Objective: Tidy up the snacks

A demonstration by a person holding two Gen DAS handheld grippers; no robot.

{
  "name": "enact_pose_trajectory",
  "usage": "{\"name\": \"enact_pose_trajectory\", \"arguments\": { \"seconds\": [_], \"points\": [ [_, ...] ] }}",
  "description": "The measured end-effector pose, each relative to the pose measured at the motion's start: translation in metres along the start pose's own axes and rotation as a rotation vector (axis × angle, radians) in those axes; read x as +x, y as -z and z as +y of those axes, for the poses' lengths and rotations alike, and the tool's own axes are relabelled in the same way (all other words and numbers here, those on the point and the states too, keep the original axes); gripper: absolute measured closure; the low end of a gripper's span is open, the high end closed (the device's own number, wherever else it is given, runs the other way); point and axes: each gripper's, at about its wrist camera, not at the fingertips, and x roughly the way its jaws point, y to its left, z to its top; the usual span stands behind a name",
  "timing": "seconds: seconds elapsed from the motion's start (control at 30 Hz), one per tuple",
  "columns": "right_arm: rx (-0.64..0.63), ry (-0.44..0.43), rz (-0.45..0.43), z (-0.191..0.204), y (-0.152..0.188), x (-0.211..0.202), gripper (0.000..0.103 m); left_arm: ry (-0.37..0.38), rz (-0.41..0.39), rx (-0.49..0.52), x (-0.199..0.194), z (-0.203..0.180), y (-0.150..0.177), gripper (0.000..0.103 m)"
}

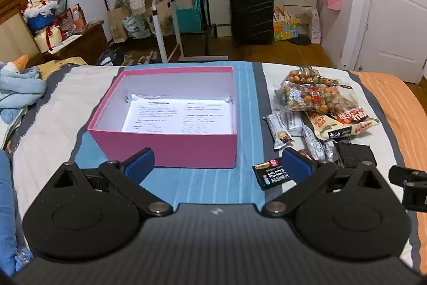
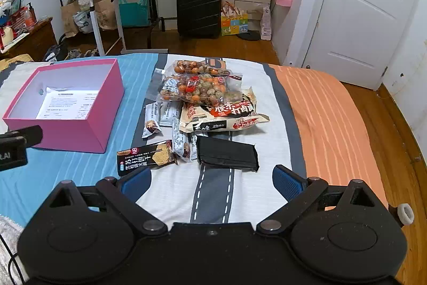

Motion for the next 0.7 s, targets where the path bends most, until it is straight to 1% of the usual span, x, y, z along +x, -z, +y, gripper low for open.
{"name": "enact_pose_trajectory", "arguments": {
  "seconds": [0.13, 0.23, 0.43, 0.7],
  "points": [
    [-0.002, -0.002, 0.002, -0.0012, -0.0009, 0.0003, 0.004, -0.019, -0.023, 0.011, -0.0014, 0.0005, 0.0018, 0.0],
    [-0.003, 0.002, 0.002, -0.0014, -0.0009, 0.0006, 0.004, -0.039, -0.024, 0.028, -0.0001, -0.0021, 0.0023, 0.0],
    [-0.007, 0.009, 0.006, -0.0028, 0.0001, 0.0022, 0.004, -0.019, -0.016, 0.028, 0.0003, -0.002, 0.0025, 0.0],
    [-0.006, 0.021, 0.009, -0.0042, 0.0018, 0.0077, 0.004, -0.015, -0.028, 0.02, -0.0022, -0.0009, 0.0017, 0.0]
  ]
}}
